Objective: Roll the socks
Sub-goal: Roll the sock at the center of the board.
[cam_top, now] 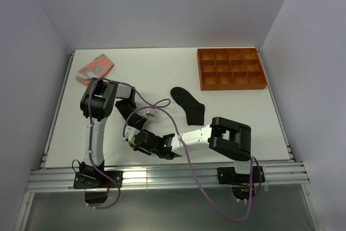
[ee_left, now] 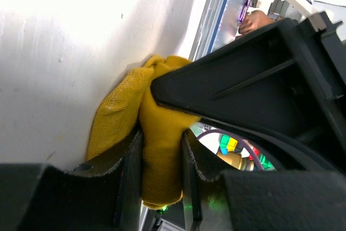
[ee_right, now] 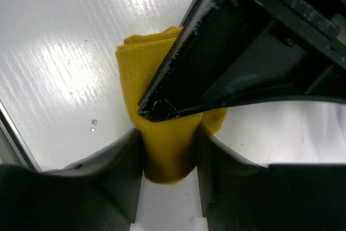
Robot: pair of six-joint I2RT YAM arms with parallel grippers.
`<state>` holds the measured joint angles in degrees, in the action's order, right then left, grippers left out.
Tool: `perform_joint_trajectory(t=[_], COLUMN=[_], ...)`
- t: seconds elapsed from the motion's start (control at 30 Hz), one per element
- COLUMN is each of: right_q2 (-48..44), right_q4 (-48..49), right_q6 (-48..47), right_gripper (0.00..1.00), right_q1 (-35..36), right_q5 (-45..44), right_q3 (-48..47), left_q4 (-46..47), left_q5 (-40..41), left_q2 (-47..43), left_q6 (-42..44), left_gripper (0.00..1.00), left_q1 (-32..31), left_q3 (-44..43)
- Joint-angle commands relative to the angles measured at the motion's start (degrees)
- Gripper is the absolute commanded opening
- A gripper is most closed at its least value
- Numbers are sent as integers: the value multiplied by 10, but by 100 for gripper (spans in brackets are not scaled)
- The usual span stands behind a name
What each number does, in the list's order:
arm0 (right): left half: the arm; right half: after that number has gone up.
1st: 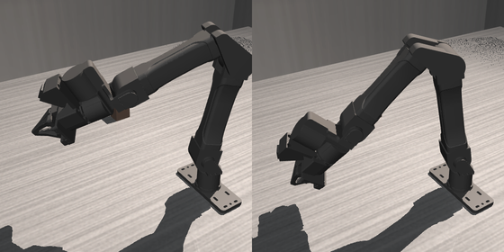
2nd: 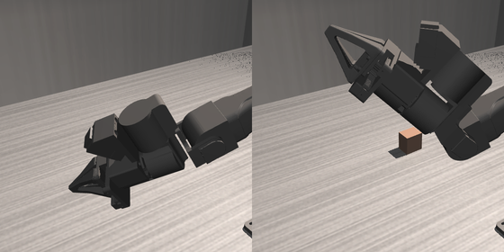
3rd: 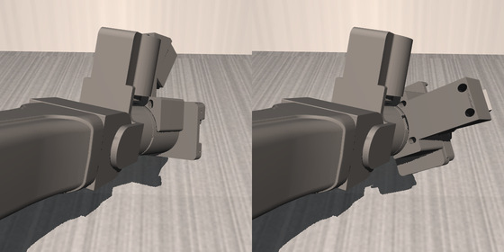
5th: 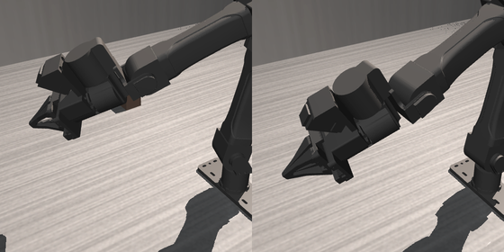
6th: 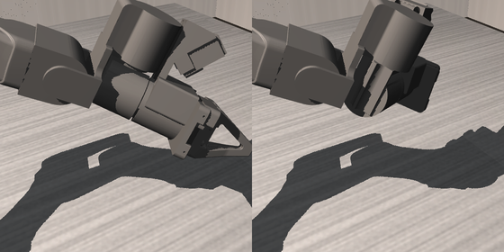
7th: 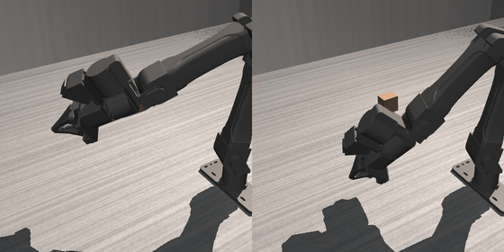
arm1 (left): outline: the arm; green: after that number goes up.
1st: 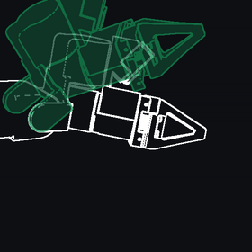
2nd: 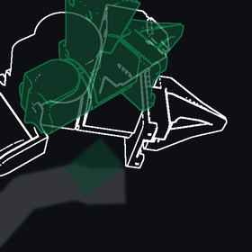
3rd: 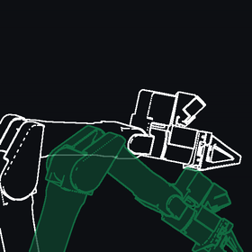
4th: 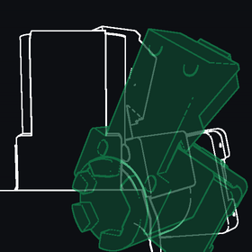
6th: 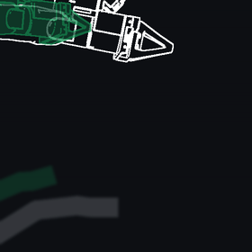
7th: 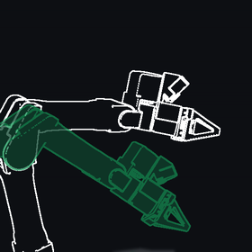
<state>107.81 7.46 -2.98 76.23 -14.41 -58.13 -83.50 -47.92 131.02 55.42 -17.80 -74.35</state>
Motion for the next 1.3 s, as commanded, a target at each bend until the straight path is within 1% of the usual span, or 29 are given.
perform_joint_trajectory(t=[0.0,0.03,0.1,0.17,0.2,0.23,0.37,0.4,0.5,0.6,0.63,0.83,0.93,1.17,1.27], right_q2=[32,32,28,21,18,16,19,20,21,18,17,25,28,36,43], right_q4=[-4,-6,-7,-3,-3,-4,-13,-14,-15,-8,-5,-12,-13,-21,-28], right_q6=[15,18,28,44,53,56,67,68,74,82,83,90,97,109,113], right_gripper=[24,16,9,7,6,6,4,4,4,4,4,4,4,4,4], right_q1=[-14,-15,-17,-21,-22,-23,-24,-24,-27,-37,-44,-60,-74,-105,-116], right_q5=[5,4,9,13,14,14,16,18,32,61,67,106,136,186,199], right_q3=[-8,-6,8,26,30,35,43,43,47,53,56,49,48,48,44], left_q4=[78,81,96,113,120,123,160,185,228,257,279,325,375,420,435], left_q5=[41,40,31,17,13,9,-5,-6,-9,-10,-8,-2,15,37,41], left_q2=[13,10,-4,-15,-23,-26,-39,-46,-65,-88,-95,-126,-153,-212,-241], left_q6=[27,24,10,-11,-20,-27,-78,-92,-130,-157,-171,-199,-224,-232,-219], left_gripper=[2,3,7,11,19,22,29,33,38,41,41,43,45,47,48], left_q1=[-3,-3,0,6,9,16,34,37,53,71,79,105,115,135,144], left_q3=[5,4,-2,-16,-22,-27,-55,-57,-56,-48,-46,-26,2,52,72])
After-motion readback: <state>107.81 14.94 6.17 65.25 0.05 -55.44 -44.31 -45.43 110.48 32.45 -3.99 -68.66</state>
